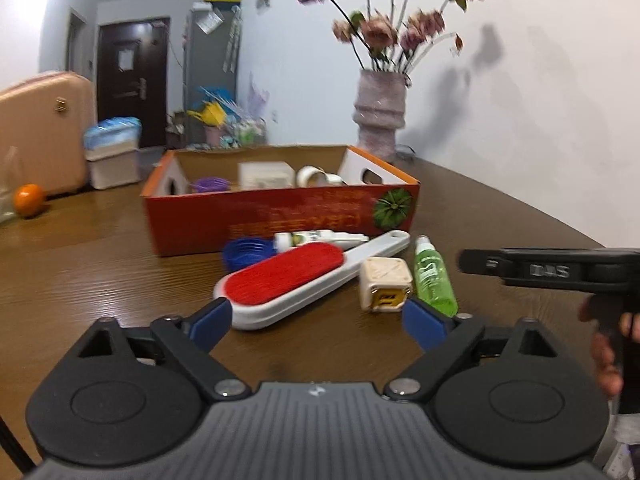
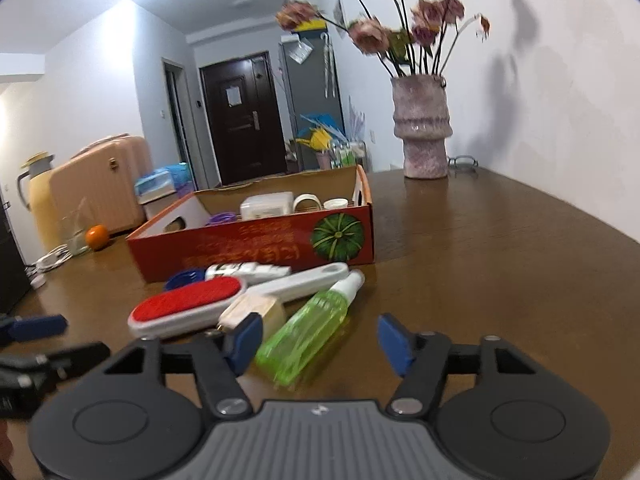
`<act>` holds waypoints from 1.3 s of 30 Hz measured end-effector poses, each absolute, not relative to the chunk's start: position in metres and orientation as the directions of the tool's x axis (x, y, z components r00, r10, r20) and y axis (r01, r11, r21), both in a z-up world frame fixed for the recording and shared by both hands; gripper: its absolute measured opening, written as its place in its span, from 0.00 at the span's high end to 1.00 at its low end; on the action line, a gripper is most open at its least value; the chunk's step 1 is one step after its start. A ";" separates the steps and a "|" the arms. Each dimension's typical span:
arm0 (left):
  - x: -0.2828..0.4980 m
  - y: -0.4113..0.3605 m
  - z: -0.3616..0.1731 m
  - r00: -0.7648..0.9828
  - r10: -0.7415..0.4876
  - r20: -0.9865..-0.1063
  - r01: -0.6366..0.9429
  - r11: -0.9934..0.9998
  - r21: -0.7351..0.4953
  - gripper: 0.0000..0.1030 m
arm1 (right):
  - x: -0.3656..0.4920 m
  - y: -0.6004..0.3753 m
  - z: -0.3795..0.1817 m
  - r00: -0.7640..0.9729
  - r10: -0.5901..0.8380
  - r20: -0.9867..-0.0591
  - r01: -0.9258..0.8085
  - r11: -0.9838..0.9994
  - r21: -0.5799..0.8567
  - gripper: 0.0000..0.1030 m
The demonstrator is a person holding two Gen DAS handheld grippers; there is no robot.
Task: Organize rigid objects
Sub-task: 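Grasp the cream cube with the left tool while the right tool grasps the green spray bottle, then lift the cube and spray bottle with both tools toward the box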
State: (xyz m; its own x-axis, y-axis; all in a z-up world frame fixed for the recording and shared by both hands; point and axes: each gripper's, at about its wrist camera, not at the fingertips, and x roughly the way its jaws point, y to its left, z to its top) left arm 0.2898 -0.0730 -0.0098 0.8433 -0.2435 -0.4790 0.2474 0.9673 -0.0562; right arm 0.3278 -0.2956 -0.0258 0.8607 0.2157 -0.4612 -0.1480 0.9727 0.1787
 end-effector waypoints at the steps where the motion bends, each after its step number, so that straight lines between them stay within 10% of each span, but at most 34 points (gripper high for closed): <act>1: 0.298 -0.078 -0.011 0.836 -0.252 -0.488 0.255 0.965 -0.061 0.15 | 0.340 -0.295 -0.027 0.852 0.213 -0.478 -0.142 0.973 0.181 0.42; 23: 0.386 -0.137 -0.038 0.712 -0.341 -0.614 0.344 0.931 -0.119 0.59 | 0.398 -0.308 -0.052 0.759 0.170 -0.628 -0.153 0.985 0.082 0.66; 39: 0.330 -0.119 -0.033 0.761 -0.288 -0.582 0.301 0.951 -0.078 0.62 | 0.372 -0.305 -0.057 0.791 0.192 -0.581 -0.159 0.981 0.107 0.71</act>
